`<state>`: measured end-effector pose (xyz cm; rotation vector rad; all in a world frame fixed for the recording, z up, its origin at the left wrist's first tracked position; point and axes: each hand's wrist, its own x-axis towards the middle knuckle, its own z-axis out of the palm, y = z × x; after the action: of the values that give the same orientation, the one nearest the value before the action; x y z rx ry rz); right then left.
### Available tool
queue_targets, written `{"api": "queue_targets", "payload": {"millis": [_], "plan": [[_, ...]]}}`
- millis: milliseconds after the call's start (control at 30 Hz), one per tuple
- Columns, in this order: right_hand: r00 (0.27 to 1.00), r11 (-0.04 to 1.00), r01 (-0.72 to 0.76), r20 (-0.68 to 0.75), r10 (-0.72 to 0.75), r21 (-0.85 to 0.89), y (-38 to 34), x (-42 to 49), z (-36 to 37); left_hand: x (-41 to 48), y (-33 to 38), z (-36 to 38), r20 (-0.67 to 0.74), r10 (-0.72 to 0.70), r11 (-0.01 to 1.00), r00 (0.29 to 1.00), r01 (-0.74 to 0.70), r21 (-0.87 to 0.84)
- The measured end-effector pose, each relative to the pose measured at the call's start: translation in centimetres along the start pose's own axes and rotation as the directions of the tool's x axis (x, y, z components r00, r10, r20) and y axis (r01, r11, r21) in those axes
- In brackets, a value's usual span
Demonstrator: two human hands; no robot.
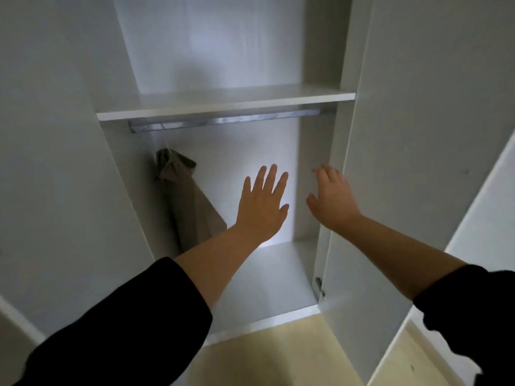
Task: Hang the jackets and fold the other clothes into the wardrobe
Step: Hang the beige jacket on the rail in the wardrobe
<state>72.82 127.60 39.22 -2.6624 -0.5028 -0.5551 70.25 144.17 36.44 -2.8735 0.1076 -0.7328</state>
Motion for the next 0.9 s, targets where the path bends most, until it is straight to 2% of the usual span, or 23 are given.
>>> {"api": "queue_targets", "payload": {"millis": [133,267,500,733,900], "plan": [[0.995,0.988,-0.093,0.01,0.095,-0.125,3.3,-9.6,-5.0,-4.9,7.0,-3.2,-0.043,0.14,0.981,0.989,-0.144,-0.128],[0.982,0.943,-0.187,-0.043,0.182,-0.273,8.2,-18.5,-10.7,-8.0,15.8,-6.8,-0.032,0.271,0.934,0.962,-0.271,-0.234],[0.898,0.798,-0.437,-0.159,0.41,-0.415,18.2,-33.5,-20.7,-12.1,34.1,-13.1,-0.111,0.524,0.788,0.844,-0.53,-0.312],[0.727,0.584,-0.673,-0.26,0.636,-0.454,29.5,-53.3,-32.4,-19.8,57.4,-20.4,-0.194,0.742,0.542,0.641,-0.745,-0.389],[0.539,0.376,-0.816,-0.344,0.769,-0.438,35.9,-68.5,-40.2,-27.4,73.5,-26.1,-0.258,0.846,0.352,0.467,-0.851,-0.39]]}}
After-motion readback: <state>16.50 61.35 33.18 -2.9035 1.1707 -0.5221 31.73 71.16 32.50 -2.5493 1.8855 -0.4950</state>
